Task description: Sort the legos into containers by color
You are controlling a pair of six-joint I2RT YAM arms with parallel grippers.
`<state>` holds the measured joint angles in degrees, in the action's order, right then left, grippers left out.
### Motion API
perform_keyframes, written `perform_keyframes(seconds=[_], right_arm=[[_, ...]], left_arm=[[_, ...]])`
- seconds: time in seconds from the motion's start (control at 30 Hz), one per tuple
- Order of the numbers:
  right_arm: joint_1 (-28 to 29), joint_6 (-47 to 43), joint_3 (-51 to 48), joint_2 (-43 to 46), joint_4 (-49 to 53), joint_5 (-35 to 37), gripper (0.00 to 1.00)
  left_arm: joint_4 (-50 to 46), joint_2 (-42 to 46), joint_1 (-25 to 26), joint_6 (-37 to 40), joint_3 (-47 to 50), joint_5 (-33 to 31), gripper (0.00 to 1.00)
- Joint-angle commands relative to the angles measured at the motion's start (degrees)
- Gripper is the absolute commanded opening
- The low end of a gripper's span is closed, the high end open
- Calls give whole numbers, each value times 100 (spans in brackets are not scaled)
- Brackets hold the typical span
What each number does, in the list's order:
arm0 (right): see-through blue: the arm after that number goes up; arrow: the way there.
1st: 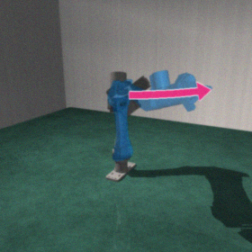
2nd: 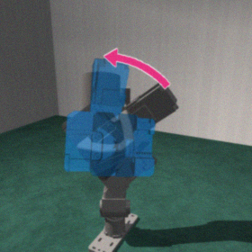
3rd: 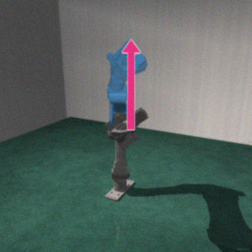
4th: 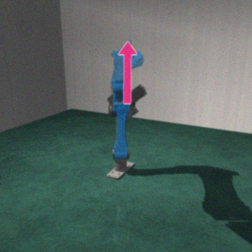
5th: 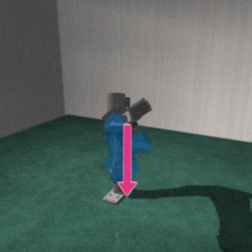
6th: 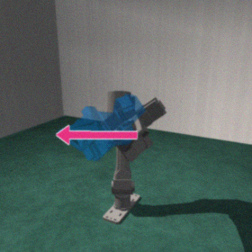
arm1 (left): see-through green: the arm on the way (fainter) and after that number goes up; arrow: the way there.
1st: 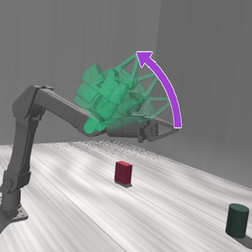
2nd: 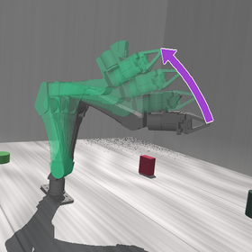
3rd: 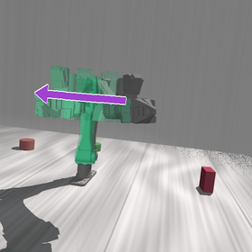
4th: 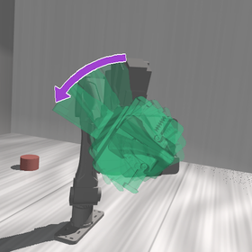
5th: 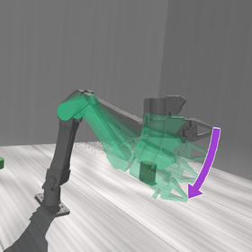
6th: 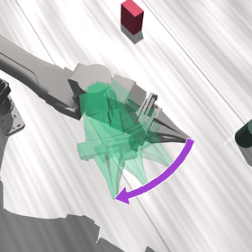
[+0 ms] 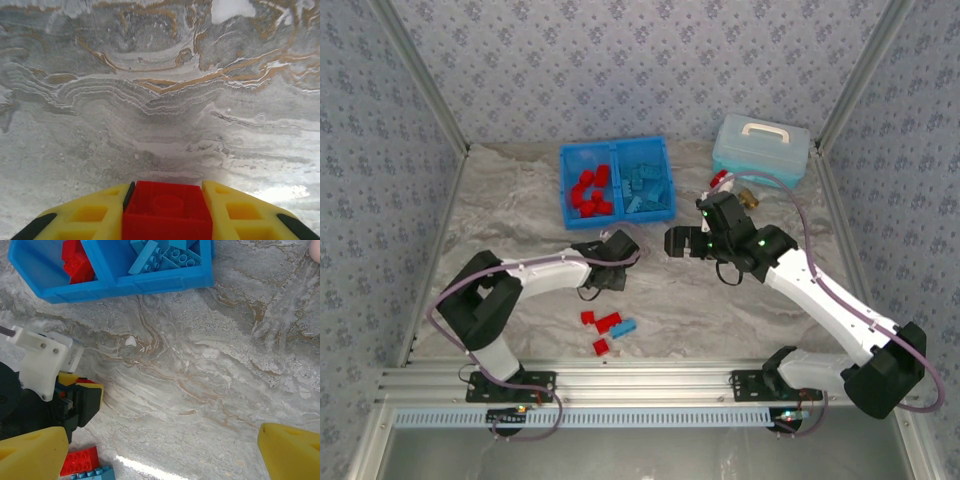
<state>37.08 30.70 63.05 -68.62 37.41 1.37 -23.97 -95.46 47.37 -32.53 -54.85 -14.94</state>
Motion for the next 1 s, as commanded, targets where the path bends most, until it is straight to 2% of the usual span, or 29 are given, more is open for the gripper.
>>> perform_keyframes(seconds=[0.0,0.13,0.3,0.53,0.77,0.87,0.97], right_arm=[[36,95,65,103,118,144,100],[36,85,77,119,125,148,100],[50,110,109,137,155,124,100],[76,138,85,303,247,195,100],[80,143,84,341,276,199,100],[89,135,118,328,297,224,100],[89,146,112,321,302,246,100]], left_arm=[[-391,681,8,259,-547,-384,33],[-574,1019,-237,823,-1214,-769,33],[-381,701,-901,1283,-2027,-745,33],[-5,-621,-1745,1476,-3114,-421,33],[-126,-2035,-2295,1074,-4387,312,33],[-287,-2495,-2410,995,-4935,585,36],[-464,-2778,-2435,1030,-5341,649,43]])
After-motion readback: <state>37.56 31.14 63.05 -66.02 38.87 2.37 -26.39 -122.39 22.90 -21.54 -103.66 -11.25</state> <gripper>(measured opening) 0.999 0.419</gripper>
